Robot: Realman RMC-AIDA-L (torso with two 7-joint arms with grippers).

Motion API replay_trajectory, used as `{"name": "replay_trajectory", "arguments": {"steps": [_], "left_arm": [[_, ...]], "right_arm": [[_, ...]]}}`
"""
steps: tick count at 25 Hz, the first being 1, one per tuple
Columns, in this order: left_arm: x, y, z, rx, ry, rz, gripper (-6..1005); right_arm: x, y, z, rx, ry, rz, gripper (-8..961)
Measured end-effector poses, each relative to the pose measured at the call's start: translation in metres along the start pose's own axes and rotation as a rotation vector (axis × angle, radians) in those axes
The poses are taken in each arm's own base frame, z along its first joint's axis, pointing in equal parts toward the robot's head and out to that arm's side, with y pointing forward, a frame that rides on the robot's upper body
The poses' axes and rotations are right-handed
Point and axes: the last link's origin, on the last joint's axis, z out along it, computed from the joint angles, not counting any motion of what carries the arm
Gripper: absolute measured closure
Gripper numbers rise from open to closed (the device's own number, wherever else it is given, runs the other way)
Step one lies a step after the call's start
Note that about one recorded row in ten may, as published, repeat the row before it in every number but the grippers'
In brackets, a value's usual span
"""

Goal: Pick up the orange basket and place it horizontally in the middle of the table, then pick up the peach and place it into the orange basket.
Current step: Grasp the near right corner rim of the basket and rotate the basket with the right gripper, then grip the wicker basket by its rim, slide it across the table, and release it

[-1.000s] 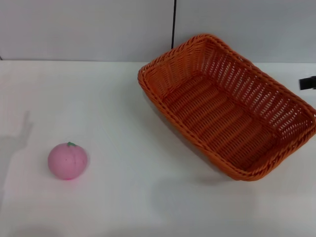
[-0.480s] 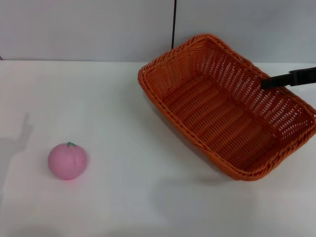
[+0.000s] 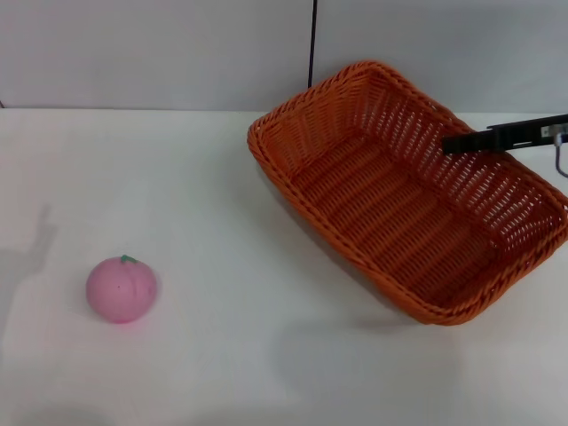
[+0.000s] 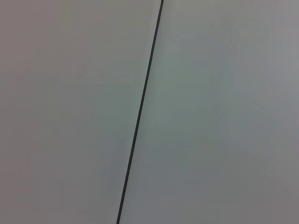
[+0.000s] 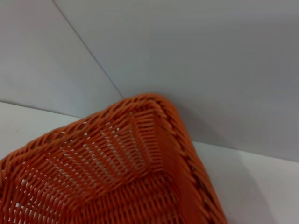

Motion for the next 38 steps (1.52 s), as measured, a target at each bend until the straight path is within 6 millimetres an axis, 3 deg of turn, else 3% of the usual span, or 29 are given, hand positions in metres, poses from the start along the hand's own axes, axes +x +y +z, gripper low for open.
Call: {"name": "replay_trajectory", "arguments": {"steps": [7, 13, 24, 29, 38], "left_arm": [[0.000, -0.001, 0.000, 0.000, 0.001, 0.001, 217], [0.000, -0.001, 0.001, 0.002, 0.003, 0.002, 220], [0.002, -0.002, -0.002, 0.007, 0.009, 0.007, 224], [0.004, -0.005, -0.010, 0.015, 0.008, 0.023, 226], [0.016, -0.010, -0.029, 0.018, 0.048, 0.058, 230]], "right_arm": [[0.001, -0.001, 0.003, 0.012, -0.005, -0.009, 466], [0.002, -0.004, 0.003, 0.024, -0.012, -0.021, 701], [0.000, 0.004, -0.001, -0.037, -0.038, -0.171, 794], [0.000, 0.017, -0.015, -0.137, -0.108, -0.325, 795], [-0.009, 0.029, -0.059, -0.275, -0.141, -0.631, 797]]}}
